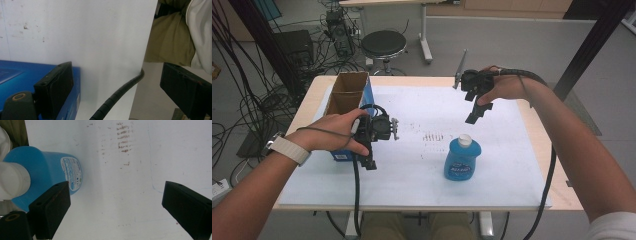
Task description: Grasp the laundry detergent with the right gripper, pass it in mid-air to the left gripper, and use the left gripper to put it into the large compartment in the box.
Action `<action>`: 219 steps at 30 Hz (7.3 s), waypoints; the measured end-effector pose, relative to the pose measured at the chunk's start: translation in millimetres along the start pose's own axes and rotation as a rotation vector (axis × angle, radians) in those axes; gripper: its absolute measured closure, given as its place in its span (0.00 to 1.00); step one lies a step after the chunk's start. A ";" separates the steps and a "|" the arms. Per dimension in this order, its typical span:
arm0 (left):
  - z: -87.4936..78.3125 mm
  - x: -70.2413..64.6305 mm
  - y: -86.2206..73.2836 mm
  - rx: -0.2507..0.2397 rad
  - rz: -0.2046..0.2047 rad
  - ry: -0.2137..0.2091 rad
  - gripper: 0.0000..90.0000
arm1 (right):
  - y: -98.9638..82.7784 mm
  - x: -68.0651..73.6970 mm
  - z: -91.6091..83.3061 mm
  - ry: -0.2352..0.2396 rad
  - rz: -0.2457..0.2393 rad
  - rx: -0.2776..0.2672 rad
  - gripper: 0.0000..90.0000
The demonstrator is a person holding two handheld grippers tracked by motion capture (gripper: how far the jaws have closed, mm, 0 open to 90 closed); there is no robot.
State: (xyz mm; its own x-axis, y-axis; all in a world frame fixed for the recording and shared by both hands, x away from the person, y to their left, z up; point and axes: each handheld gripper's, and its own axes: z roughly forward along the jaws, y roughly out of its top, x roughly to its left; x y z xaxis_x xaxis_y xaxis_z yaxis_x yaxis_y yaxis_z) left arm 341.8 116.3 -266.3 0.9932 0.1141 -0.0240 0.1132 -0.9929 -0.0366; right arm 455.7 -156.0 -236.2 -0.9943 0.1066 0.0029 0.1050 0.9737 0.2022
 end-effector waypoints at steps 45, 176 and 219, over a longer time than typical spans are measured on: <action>-0.6 -1.3 0.4 -0.017 -0.008 0.011 0.14 | -15.9 12.5 -26.2 -0.014 0.015 -0.091 0.08; 14.2 -2.3 13.5 -0.075 -0.025 0.014 0.14 | -92.5 92.5 67.2 0.005 -0.036 -0.435 0.05; 14.4 -1.7 10.8 -0.082 -0.035 0.014 0.14 | -94.9 89.3 83.9 0.020 -0.032 -0.499 0.05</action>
State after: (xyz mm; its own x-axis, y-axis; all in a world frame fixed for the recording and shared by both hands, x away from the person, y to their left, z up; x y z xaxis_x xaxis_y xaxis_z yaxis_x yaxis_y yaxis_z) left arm 341.0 105.8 -281.0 0.9888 0.1486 -0.0102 0.1489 -0.9878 0.0450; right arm 358.6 -222.0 -337.4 -0.9975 0.0699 0.0066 0.0576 0.7609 0.6463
